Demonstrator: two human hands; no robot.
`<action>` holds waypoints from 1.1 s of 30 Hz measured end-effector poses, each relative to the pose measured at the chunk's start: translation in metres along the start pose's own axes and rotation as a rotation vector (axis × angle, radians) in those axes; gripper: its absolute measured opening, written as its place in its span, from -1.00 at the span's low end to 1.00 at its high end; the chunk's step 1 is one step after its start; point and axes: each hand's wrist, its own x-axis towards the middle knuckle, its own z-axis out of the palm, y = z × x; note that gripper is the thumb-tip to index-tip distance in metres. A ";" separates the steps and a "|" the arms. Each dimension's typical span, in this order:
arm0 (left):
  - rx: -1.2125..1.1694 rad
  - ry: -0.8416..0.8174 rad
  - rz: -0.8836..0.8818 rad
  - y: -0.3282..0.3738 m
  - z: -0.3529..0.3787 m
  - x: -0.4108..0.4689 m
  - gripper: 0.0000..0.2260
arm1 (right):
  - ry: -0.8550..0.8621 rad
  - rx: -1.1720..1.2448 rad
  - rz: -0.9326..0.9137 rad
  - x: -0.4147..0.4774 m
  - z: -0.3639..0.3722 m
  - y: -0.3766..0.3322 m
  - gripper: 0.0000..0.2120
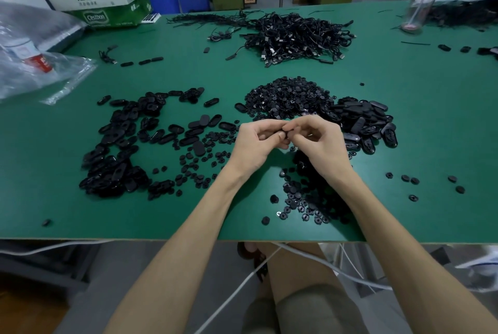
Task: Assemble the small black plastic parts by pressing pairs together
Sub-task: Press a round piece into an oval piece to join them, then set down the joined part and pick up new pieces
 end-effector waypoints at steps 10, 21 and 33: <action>0.202 0.110 0.071 0.004 0.007 -0.001 -0.78 | 0.087 -0.018 0.035 0.000 0.001 -0.005 -0.73; 0.907 0.352 -0.058 0.011 -0.096 0.009 -0.55 | 0.423 0.017 0.253 0.003 -0.007 0.001 -0.38; 1.384 0.334 -0.347 -0.020 -0.207 0.005 -0.83 | 0.307 -0.071 0.226 0.003 -0.003 0.001 -0.68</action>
